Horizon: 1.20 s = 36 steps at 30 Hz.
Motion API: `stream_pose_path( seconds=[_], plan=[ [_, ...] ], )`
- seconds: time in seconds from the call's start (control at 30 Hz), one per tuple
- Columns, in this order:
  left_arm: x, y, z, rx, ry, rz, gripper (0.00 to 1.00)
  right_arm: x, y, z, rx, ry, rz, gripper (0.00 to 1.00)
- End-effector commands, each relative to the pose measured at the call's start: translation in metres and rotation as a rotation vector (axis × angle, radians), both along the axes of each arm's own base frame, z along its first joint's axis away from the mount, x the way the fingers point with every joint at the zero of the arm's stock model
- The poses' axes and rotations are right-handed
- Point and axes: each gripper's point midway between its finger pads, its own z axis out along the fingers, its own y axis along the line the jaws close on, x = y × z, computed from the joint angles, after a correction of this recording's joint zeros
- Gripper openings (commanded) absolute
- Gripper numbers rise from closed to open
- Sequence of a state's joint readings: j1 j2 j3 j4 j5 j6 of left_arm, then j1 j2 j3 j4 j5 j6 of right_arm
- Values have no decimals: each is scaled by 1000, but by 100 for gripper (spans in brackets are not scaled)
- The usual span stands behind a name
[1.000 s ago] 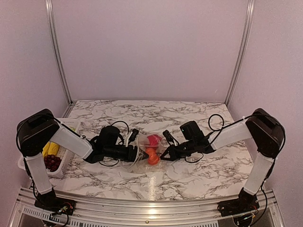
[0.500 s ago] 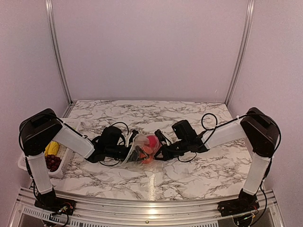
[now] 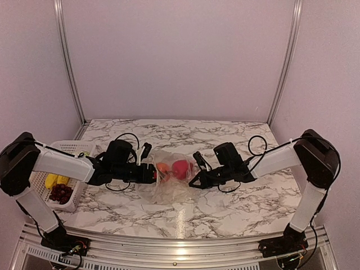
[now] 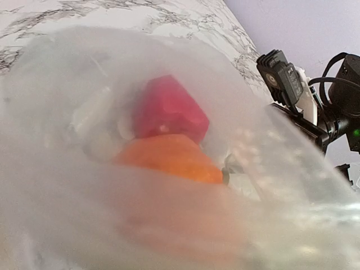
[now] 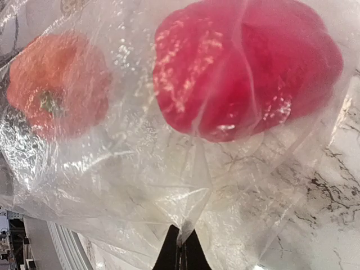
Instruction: Open the zip-top bag and remove the fake food
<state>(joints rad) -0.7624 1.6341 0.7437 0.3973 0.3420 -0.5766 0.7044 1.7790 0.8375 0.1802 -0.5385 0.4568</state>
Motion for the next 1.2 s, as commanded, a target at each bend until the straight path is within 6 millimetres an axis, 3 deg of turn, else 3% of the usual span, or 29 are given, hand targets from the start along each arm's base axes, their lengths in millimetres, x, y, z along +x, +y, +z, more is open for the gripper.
stream_pose_path(
  seconds=[0.0, 0.3, 0.47, 0.63, 0.77, 0.83, 0.97, 1.17],
  plan=[
    [-1, 39, -1, 84, -9, 60, 43, 12, -8, 13, 32, -36, -59, 0],
    [6, 101, 53, 19, -72, 174, 43, 9, -14, 9, 33, -23, -67, 0],
    [27, 163, 76, 24, -93, 367, 43, 8, -14, 11, 48, -29, -57, 0],
    [43, 237, 83, 72, -55, 612, 44, 7, -11, 13, 60, -32, -43, 0],
    [50, 313, 70, 140, 29, 867, 45, 7, -10, 15, 66, -38, -36, 0],
    [51, 340, 67, 133, 53, 956, 45, 6, -9, 18, 76, -42, -26, 0],
    [54, 381, 68, 175, 54, 1092, 47, 4, -8, 19, 85, -42, -18, 0],
    [64, 424, 58, 213, 89, 1184, 48, 4, -8, 18, 88, -46, -11, 0]
  ],
)
